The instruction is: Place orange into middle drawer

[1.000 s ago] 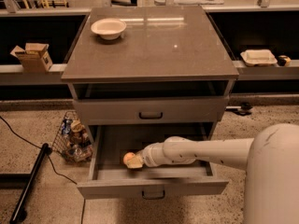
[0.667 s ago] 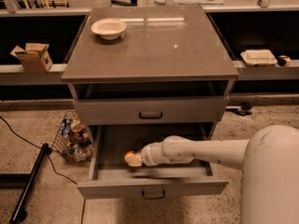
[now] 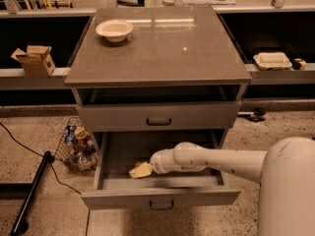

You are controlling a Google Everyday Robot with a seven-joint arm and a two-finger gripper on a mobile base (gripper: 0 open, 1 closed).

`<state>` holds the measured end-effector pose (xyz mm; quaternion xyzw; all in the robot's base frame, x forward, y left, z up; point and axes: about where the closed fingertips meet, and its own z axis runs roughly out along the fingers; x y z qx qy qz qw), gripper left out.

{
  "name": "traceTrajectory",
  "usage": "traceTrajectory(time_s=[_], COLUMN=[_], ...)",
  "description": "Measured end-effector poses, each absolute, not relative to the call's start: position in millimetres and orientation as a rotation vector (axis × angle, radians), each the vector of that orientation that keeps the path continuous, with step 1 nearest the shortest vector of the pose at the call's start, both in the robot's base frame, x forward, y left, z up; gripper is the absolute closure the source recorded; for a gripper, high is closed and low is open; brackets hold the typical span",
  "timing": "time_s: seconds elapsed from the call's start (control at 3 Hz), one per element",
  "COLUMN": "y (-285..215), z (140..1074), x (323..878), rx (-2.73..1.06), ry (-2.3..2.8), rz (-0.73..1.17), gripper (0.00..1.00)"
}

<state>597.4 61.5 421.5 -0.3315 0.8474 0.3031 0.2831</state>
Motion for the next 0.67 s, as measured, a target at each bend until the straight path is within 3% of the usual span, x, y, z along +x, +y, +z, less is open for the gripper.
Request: traceTrajectory(time_s=[0.67], y=[20], z=[449], x=[604], rx=[-0.804], ry=[2.200], rz=[0.864], gripper=[0.00])
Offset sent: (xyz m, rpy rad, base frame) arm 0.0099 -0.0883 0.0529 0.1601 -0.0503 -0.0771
